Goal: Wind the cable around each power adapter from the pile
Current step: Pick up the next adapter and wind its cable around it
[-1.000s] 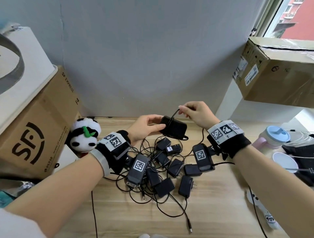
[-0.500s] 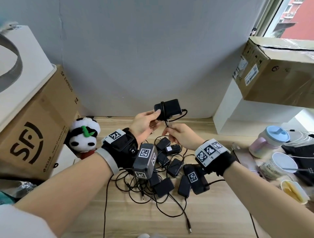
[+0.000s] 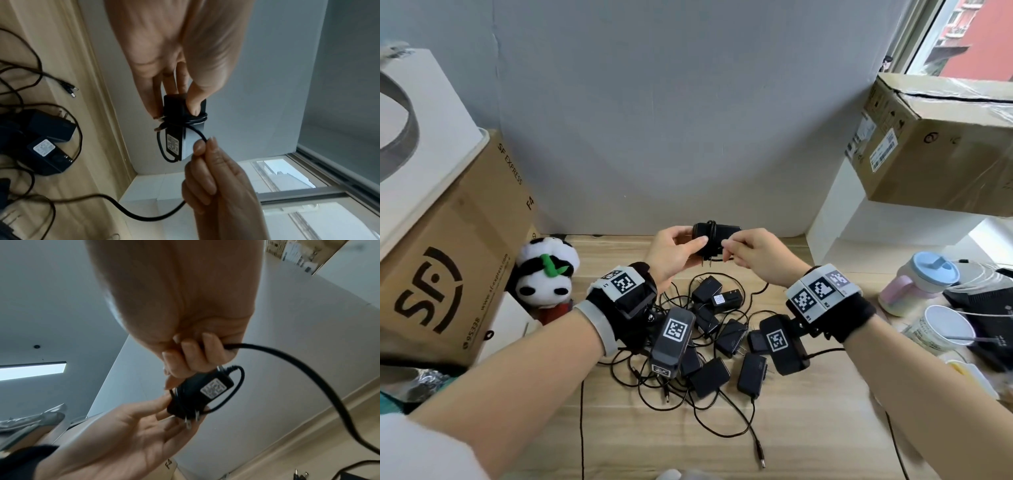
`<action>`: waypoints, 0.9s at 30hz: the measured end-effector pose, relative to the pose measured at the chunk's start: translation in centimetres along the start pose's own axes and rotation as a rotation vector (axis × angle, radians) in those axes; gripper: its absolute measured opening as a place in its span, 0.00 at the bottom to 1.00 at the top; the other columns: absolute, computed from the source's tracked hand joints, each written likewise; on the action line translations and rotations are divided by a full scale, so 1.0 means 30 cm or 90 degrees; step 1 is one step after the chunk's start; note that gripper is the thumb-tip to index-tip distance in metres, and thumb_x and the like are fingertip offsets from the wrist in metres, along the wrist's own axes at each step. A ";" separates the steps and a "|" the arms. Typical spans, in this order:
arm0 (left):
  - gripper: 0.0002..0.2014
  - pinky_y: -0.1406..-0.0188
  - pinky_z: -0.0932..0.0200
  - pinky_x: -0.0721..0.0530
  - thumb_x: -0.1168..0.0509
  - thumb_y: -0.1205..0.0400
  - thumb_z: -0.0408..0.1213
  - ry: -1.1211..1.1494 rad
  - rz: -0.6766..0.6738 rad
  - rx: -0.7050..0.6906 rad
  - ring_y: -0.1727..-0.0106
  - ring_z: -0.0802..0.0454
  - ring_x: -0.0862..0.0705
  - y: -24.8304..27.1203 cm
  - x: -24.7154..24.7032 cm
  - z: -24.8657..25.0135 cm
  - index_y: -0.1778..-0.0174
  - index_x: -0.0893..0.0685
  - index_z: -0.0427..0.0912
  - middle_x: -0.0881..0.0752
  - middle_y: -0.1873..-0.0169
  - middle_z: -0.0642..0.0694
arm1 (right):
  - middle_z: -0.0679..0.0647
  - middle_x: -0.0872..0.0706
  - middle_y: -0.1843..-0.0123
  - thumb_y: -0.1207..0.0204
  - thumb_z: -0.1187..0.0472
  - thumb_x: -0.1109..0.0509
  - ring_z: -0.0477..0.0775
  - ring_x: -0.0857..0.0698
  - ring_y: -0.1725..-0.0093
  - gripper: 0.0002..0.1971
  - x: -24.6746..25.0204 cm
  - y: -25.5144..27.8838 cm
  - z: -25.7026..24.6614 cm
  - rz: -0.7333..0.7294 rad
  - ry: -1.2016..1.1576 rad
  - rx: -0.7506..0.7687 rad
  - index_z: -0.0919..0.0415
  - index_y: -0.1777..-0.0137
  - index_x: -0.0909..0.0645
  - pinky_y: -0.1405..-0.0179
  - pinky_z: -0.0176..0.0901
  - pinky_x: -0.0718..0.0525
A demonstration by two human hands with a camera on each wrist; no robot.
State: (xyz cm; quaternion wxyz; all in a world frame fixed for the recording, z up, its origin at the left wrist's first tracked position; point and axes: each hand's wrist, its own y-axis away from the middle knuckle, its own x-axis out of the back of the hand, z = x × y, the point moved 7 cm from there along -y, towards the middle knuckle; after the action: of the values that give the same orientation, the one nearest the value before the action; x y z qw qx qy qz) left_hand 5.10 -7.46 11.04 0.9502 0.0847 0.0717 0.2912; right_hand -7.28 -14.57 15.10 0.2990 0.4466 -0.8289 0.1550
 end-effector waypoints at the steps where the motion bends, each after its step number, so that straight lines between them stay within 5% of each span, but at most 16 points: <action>1: 0.12 0.46 0.50 0.14 0.34 0.20 0.26 -0.019 -0.012 -0.001 0.49 0.46 0.15 0.000 -0.002 0.002 0.41 0.20 0.33 0.16 0.52 0.42 | 0.45 0.30 0.78 0.16 0.57 0.41 0.42 0.35 0.80 0.17 0.023 -0.007 0.004 0.019 -0.011 -0.001 0.54 0.67 0.20 0.73 0.36 0.32; 7: 0.12 0.55 0.61 0.11 0.37 0.19 0.24 -0.022 -0.140 0.027 0.56 0.52 0.12 0.020 -0.013 0.015 0.40 0.20 0.30 0.14 0.53 0.41 | 0.45 0.33 0.81 0.18 0.55 0.38 0.39 0.36 0.83 0.16 0.104 -0.039 0.026 0.085 -0.089 -0.012 0.58 0.66 0.20 0.78 0.25 0.34; 12: 0.09 0.55 0.62 0.12 0.40 0.17 0.26 0.023 -0.273 0.090 0.59 0.53 0.11 0.063 -0.019 0.023 0.45 0.18 0.35 0.11 0.56 0.42 | 0.50 0.31 0.73 0.24 0.47 0.32 0.49 0.37 0.75 0.15 0.057 -0.061 0.083 0.031 -0.217 -0.093 0.56 0.67 0.22 0.79 0.33 0.39; 15: 0.12 0.52 0.60 0.12 0.38 0.21 0.29 0.119 -0.321 0.122 0.56 0.49 0.11 0.088 -0.033 0.029 0.42 0.19 0.33 0.11 0.54 0.39 | 0.62 0.24 0.65 0.24 0.50 0.31 0.55 0.28 0.69 0.13 0.008 -0.059 0.102 -0.006 -0.280 -0.112 0.59 0.62 0.18 0.72 0.38 0.30; 18: 0.14 0.58 0.60 0.11 0.38 0.22 0.30 0.250 -0.292 0.127 0.59 0.47 0.11 0.084 -0.041 0.041 0.42 0.20 0.29 0.13 0.51 0.35 | 0.54 0.29 0.72 0.19 0.73 0.43 0.45 0.33 0.78 0.15 -0.026 -0.048 0.130 0.032 -0.311 -0.147 0.61 0.65 0.25 0.79 0.32 0.36; 22: 0.09 0.57 0.58 0.10 0.43 0.17 0.28 0.333 -0.185 0.095 0.57 0.47 0.11 0.039 -0.025 0.042 0.46 0.19 0.28 0.14 0.50 0.34 | 0.42 0.33 0.80 0.15 0.61 0.44 0.40 0.38 0.82 0.16 -0.093 -0.029 0.103 0.017 -0.211 -0.091 0.57 0.64 0.23 0.83 0.30 0.39; 27: 0.12 0.57 0.56 0.12 0.35 0.19 0.29 0.307 -0.070 0.100 0.61 0.49 0.12 -0.003 0.020 0.000 0.40 0.21 0.33 0.13 0.51 0.37 | 0.44 0.35 0.77 0.15 0.59 0.43 0.41 0.36 0.83 0.17 -0.129 -0.005 0.060 -0.003 -0.048 -0.028 0.50 0.64 0.20 0.78 0.32 0.37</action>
State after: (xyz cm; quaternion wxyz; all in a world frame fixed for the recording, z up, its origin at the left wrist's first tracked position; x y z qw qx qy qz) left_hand 5.64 -7.19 10.98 0.9107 0.0819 0.3231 0.2442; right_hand -6.17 -13.11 11.25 0.2778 0.4472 -0.8418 0.1190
